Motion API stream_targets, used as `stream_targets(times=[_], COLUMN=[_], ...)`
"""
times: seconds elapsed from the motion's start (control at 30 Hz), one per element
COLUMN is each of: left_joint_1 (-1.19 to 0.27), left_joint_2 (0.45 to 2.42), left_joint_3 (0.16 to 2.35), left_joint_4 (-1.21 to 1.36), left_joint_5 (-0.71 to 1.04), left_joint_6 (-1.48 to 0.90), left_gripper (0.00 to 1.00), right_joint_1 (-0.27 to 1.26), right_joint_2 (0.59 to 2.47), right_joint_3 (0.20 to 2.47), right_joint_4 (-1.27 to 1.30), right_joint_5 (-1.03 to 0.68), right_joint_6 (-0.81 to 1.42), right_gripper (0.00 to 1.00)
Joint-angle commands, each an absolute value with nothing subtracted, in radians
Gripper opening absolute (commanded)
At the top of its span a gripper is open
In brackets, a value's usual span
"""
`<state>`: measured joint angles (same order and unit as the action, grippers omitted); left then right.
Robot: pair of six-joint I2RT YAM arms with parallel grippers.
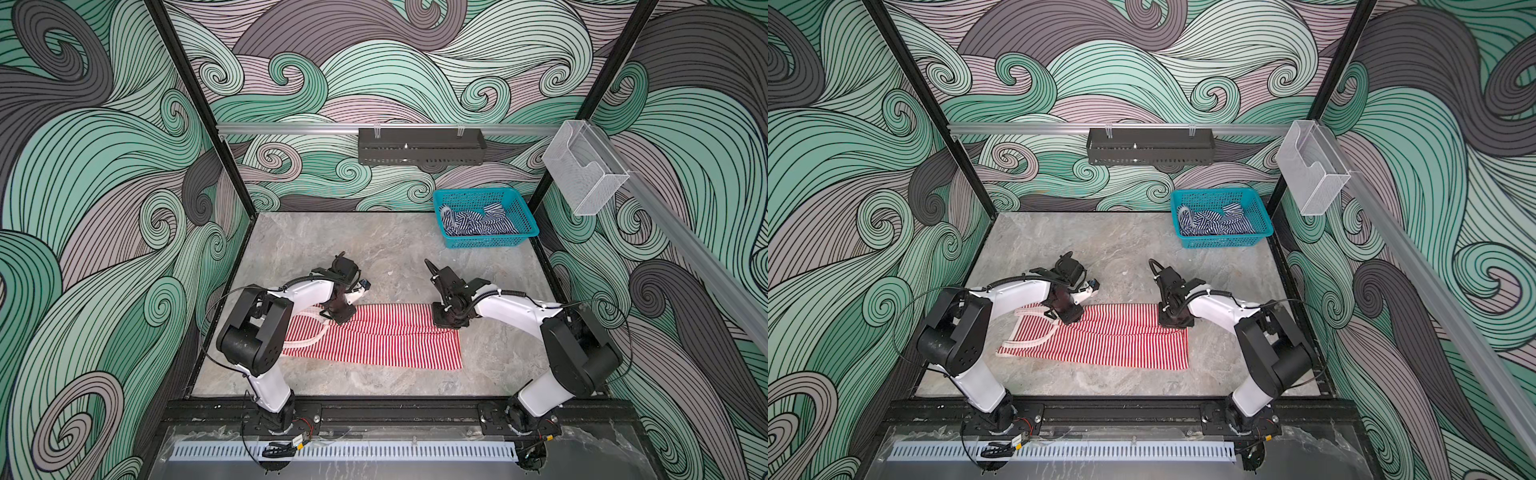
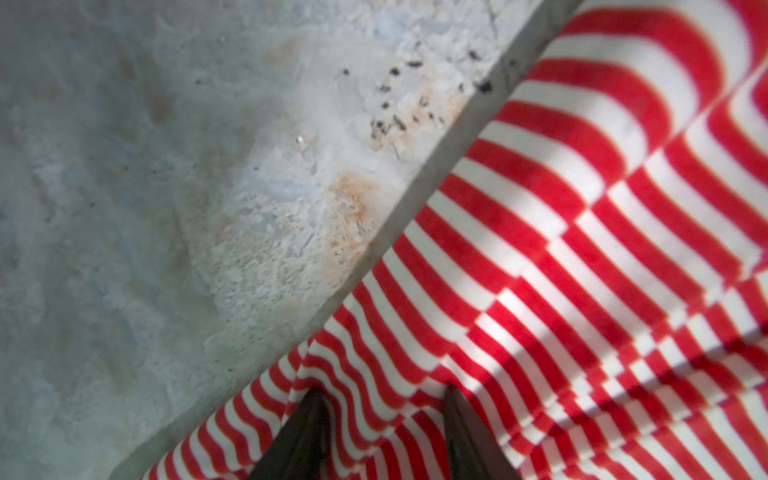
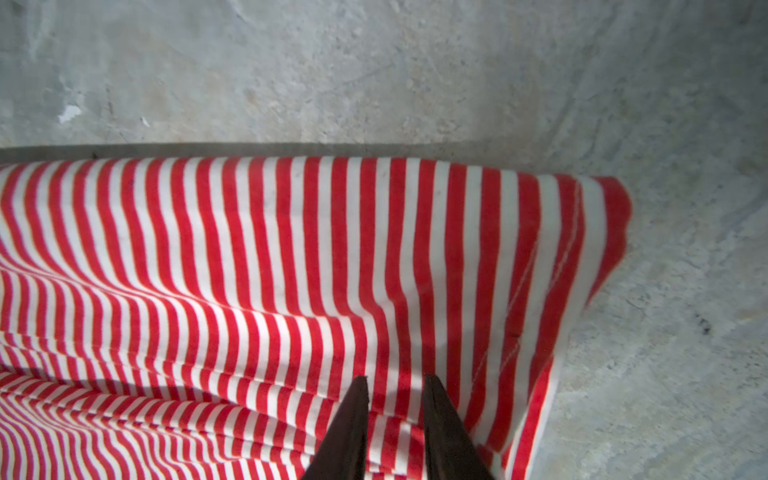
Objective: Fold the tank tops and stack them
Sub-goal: 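Rotate the held top with both grippers so its length points away from the robot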
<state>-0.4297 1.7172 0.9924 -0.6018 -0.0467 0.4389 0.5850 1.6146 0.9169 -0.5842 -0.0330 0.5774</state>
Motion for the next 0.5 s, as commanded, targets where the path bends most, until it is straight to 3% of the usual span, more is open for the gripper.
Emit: stream_targets(times=[0.0, 0.2, 0.47], left_joint_1=[-0.428, -0.429, -0.429], left_joint_2=[1.741, 1.861, 2.044], left_joint_3=[0.985, 1.105, 1.368], left_joint_4=[-0.632, -0.706, -0.705], left_joint_5=[-0.133, -0.187, -0.345], left_joint_6=[0.436, 0.446, 0.515], left_gripper=[0.49, 0.48, 0.56], right_joint_1=[0.589, 0.59, 0.596], right_joint_2=[1.658, 1.746, 1.796], right_joint_3=[0.938, 1.001, 1.002], right_joint_4=[-0.603, -0.606, -0.612], right_joint_5=[-0.015, -0.019, -0.051], right_joint_6=[0.589, 0.585, 0.608], right_gripper=[0.27, 0.32, 0.33])
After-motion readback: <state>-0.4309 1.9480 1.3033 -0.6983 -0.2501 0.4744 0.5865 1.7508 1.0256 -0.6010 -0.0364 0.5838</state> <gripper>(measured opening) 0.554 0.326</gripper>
